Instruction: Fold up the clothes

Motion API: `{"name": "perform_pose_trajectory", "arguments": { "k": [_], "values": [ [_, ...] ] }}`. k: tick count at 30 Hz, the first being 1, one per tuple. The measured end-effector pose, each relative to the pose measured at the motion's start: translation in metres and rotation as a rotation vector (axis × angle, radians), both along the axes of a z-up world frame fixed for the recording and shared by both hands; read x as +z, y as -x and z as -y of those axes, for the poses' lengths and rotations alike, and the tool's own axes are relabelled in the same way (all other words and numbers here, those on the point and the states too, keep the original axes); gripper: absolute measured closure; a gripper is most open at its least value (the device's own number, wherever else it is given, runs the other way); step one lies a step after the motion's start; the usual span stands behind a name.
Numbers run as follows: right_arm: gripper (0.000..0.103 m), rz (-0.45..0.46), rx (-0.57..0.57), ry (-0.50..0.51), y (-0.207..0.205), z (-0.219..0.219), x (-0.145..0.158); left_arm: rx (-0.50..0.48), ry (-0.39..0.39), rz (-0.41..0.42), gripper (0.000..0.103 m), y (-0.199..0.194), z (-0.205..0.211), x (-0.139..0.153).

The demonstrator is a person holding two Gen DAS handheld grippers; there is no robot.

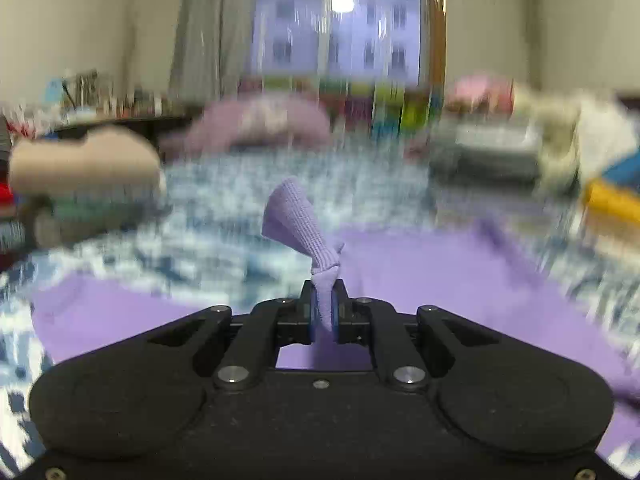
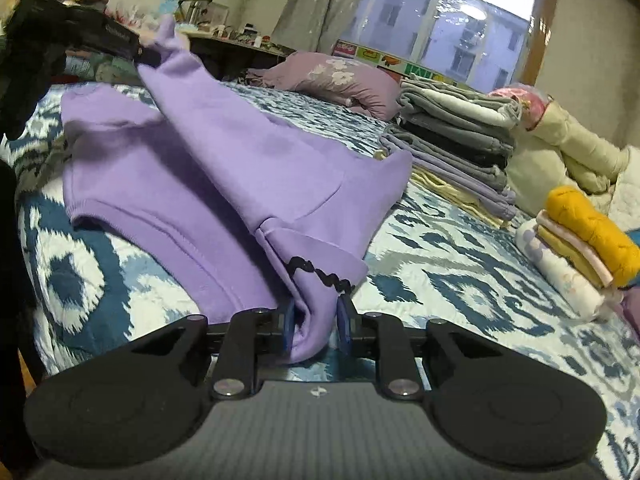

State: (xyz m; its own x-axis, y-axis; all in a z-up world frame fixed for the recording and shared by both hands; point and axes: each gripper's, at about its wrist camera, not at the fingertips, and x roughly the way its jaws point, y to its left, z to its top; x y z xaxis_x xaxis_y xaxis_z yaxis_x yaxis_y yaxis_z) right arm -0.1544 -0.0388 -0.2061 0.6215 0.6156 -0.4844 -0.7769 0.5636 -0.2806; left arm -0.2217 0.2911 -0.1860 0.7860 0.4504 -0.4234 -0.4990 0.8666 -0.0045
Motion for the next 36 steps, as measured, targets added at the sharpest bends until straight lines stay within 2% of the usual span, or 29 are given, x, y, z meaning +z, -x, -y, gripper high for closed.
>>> {"name": "perform_pose_trajectory", "arguments": {
  "k": [2, 4, 5, 6, 8, 13, 14, 16, 17, 18, 19, 20, 22, 25, 28, 32, 36],
  "values": [
    [0.079, 0.004, 0.006, 0.011, 0.001, 0.000, 0.001, 0.001, 0.009, -0.083, 0.097, -0.008, -0.002, -0.015],
    [0.079, 0.010, 0.023, 0.017, 0.005, 0.003, 0.004, -0.004, 0.007, -0.097, 0.097, -0.008, -0.004, -0.016],
    [0.073, 0.030, 0.043, 0.017, 0.010, 0.006, 0.008, -0.006, 0.011, -0.096, 0.097, -0.008, -0.005, -0.015],
    [0.058, 0.050, 0.068, 0.010, 0.016, 0.009, 0.013, -0.007, 0.015, -0.100, 0.096, -0.008, -0.007, -0.015],
    [0.048, 0.079, 0.118, -0.062, 0.025, 0.017, 0.023, -0.009, 0.018, -0.113, 0.096, -0.009, -0.007, -0.018],
    [0.052, -0.038, 0.039, -0.290, -0.010, 0.003, 0.036, -0.032, 0.045, -0.148, 0.095, -0.010, -0.010, -0.017],
    [0.057, -0.099, 0.020, -0.285, -0.022, -0.004, 0.031, -0.013, 0.040, -0.149, 0.079, -0.008, -0.012, -0.012],
    [0.058, -0.218, 0.014, -0.227, -0.039, -0.017, 0.019, 0.066, 0.000, -0.139, 0.058, -0.001, -0.015, 0.001],
    [0.057, -0.213, 0.019, -0.200, -0.037, -0.023, 0.016, 0.108, -0.044, -0.134, 0.059, 0.001, -0.014, 0.007],
    [0.057, -0.205, 0.023, -0.177, -0.035, -0.027, 0.014, 0.145, -0.132, -0.134, 0.059, -0.001, -0.006, 0.016],
    [0.057, -0.189, 0.025, -0.166, -0.033, -0.030, 0.013, 0.152, -0.210, -0.133, 0.059, -0.005, 0.003, 0.025],
    [0.057, -0.173, 0.027, -0.155, -0.030, -0.032, 0.013, 0.127, -0.237, -0.126, 0.059, -0.012, 0.012, 0.033],
    [0.057, -0.156, 0.030, -0.147, -0.027, -0.033, 0.012, 0.020, -0.169, -0.088, 0.059, -0.034, 0.027, 0.048],
    [0.057, -0.138, 0.041, -0.146, -0.026, -0.030, 0.011, -0.157, 0.031, -0.025, 0.058, -0.086, 0.046, 0.060],
    [0.057, -0.134, 0.051, -0.150, -0.025, -0.028, 0.011, -0.283, 0.189, -0.010, 0.058, -0.153, 0.058, 0.063],
    [0.057, -0.153, 0.056, -0.168, -0.029, -0.027, 0.010, -0.341, 0.319, -0.062, 0.057, -0.248, 0.061, 0.057],
    [0.057, -0.167, 0.064, -0.179, -0.030, -0.024, 0.010, -0.334, 0.416, -0.137, 0.057, -0.322, 0.053, 0.044]
  ]
}}
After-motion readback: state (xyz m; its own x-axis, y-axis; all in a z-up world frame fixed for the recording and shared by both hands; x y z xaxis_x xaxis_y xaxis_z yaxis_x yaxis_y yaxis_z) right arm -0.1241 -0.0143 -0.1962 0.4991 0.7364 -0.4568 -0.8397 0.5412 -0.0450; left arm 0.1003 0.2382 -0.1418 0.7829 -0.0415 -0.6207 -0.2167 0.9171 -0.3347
